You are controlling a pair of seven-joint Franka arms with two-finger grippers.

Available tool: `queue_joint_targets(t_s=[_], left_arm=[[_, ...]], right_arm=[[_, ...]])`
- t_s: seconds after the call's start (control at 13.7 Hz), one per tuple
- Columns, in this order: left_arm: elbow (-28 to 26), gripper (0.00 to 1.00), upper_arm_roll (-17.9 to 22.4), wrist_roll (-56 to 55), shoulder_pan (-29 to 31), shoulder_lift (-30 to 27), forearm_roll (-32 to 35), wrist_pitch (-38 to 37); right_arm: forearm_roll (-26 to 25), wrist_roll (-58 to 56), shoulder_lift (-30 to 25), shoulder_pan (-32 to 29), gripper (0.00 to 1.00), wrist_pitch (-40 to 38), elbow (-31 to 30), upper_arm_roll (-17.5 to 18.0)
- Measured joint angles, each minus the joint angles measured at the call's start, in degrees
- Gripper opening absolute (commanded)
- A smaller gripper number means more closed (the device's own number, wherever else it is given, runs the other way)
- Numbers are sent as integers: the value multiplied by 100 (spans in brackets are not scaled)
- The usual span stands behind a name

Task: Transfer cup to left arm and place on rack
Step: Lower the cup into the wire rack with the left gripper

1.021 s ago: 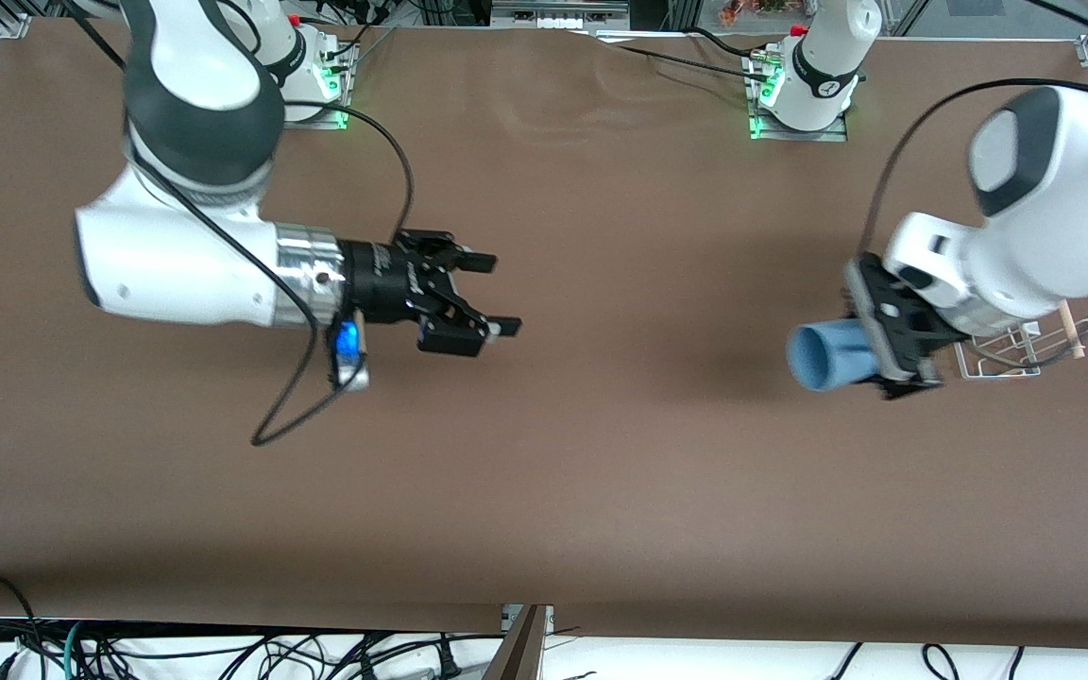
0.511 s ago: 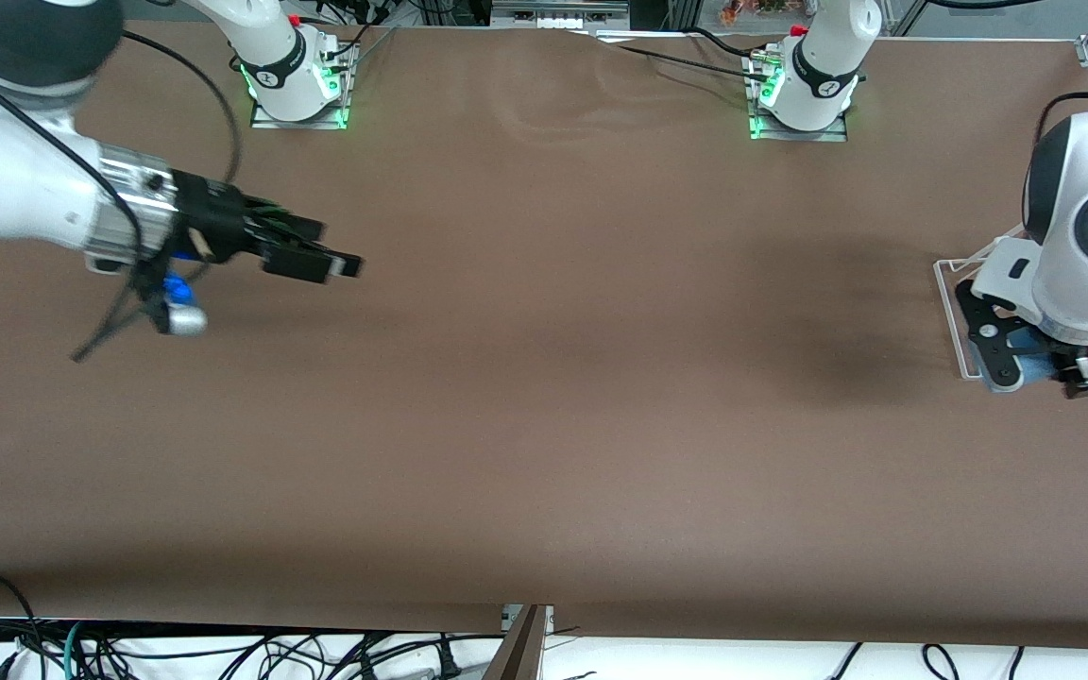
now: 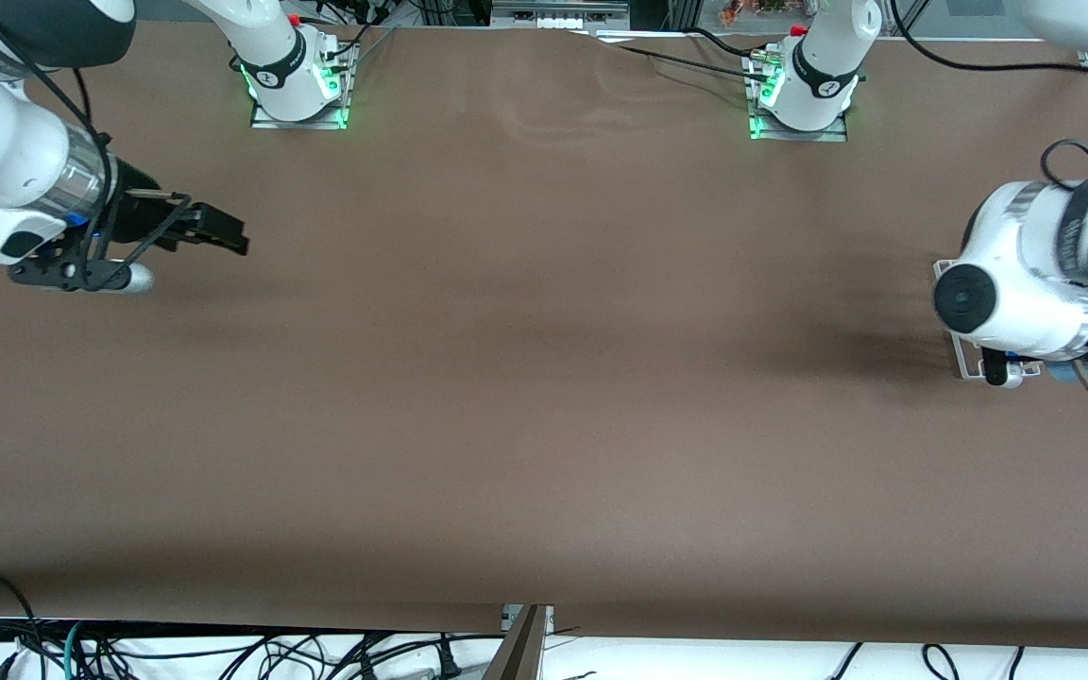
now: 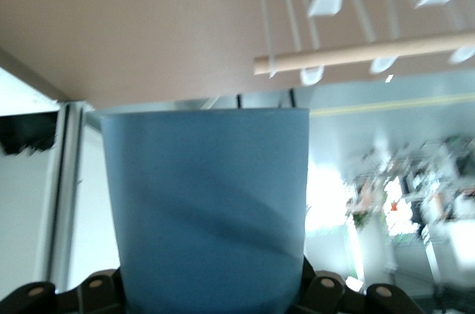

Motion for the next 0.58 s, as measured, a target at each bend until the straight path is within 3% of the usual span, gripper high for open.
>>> queue_joint_targets(t_s=[0.15,0.29,0.58], left_arm=[[-137,0,7,-63,83,149,671,146],[-293,0,18,-180,124,214,1106,165],[-731,0,73,-771,127,214,1682,181]], right_arm=[[-593,-258,49,-623,99,153,37,601],[-769,-348,112,-1116,100,189,169,1131],[-788,-416,132,-1206,100,180,262,1285]])
